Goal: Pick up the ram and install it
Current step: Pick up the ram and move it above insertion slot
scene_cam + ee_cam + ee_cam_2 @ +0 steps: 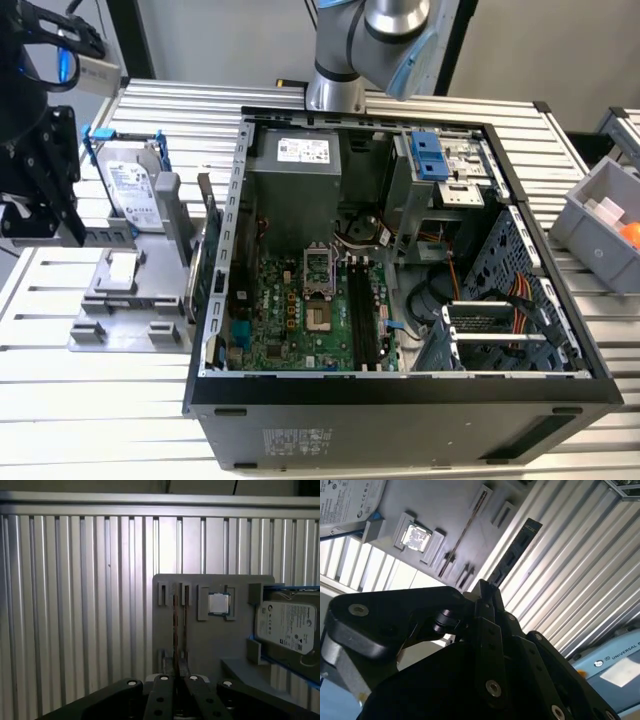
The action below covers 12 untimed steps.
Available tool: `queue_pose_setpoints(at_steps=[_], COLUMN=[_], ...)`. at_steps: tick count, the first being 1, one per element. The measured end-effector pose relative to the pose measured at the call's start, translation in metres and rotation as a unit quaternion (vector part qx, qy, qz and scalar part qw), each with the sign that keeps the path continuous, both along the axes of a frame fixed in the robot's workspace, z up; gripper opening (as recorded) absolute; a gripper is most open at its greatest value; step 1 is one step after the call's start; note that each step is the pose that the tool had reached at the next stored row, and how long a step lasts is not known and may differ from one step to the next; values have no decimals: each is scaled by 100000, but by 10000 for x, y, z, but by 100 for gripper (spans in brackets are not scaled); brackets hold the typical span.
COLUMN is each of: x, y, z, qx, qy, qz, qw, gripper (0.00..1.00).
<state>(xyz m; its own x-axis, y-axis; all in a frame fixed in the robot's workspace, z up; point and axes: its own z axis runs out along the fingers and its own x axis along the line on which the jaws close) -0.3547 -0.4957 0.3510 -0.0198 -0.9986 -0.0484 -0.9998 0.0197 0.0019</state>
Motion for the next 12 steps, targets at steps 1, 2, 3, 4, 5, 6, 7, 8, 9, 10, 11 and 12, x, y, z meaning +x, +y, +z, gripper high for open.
queue_pose_setpoints(at_steps=[1,2,3,4,5,6,7,8,9,10,11,12], x=[0,0,0,0,0,0,0,0,0,0,0,0], y=[0,0,0,0,0,0,0,0,0,0,0,0], z=[19,37,56,74,88,102,115,128,142,156,172,187], qx=[5,3,2,1,3,1,2,2,3,5,3,4], qy=[-5,-4,-1,-1,-4,-1,-3,-1,-3,-6,-3,-7], qz=[1,-1,0,-2,-1,-2,-2,-2,-1,0,-1,0], qw=[100000,100000,100000,100000,100000,100000,100000,100000,100000,100000,100000,100000], gripper=[0,0,0,0,0,0,0,0,0,0,0,0])
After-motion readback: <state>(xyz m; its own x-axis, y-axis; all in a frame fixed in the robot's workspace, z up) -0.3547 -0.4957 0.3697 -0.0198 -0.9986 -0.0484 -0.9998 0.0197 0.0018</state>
